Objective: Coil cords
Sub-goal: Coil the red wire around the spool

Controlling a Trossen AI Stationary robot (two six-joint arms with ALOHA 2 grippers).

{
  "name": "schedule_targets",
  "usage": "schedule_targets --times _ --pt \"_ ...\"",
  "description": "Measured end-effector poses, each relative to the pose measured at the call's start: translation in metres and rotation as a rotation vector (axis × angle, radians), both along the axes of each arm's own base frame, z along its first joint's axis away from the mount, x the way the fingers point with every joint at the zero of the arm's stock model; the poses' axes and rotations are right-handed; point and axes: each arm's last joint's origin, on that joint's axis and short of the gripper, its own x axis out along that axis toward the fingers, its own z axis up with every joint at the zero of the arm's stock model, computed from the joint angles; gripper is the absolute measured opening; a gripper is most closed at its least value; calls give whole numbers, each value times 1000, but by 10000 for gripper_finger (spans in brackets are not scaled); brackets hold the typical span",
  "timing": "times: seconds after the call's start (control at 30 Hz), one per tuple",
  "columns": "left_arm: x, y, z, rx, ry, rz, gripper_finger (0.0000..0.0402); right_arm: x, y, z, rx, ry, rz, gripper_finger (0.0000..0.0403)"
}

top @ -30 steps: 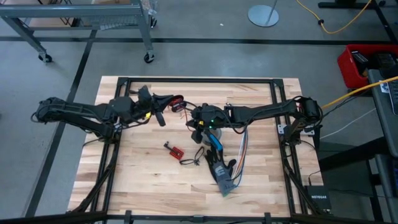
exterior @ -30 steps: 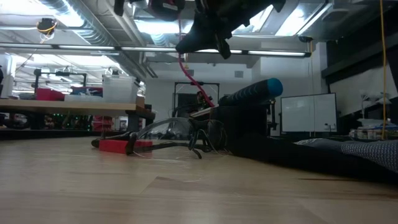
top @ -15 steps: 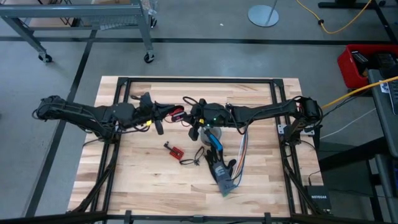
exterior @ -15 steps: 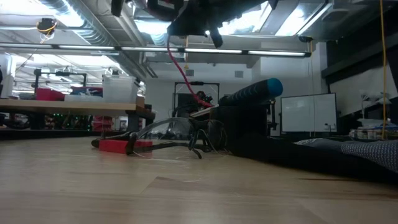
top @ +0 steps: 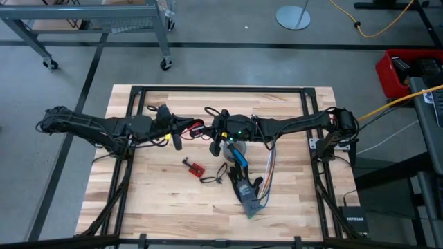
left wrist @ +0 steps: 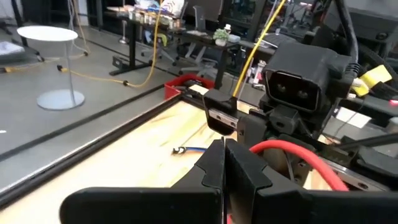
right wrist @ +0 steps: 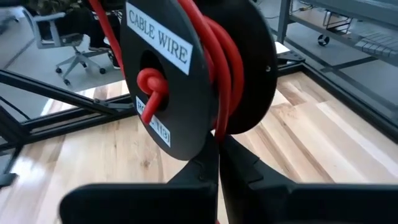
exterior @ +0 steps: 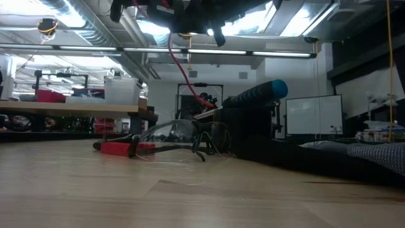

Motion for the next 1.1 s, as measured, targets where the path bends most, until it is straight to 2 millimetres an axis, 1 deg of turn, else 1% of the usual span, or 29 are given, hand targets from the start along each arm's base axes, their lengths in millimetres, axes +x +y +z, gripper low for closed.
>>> schedule_targets --times 0.1,0.4,0.6,0.83,1.1 --pt "0 0 -1 -28 5 -16 0 0 0 0 -29 7 -23 3" --pt "0 -1 -3 -51 16 -42 0 0 -1 0 -34 4 -32 3" --pt "-1 -1 -3 -75 19 -51 0 1 -1 4 -57 -33 -26 3" --pt "-2 -1 -7 -106 50 -43 0 2 -2 9 -84 -3 -27 3" --pt "-2 -2 -11 -94 82 -50 0 1 -3 7 -96 30 -60 3"
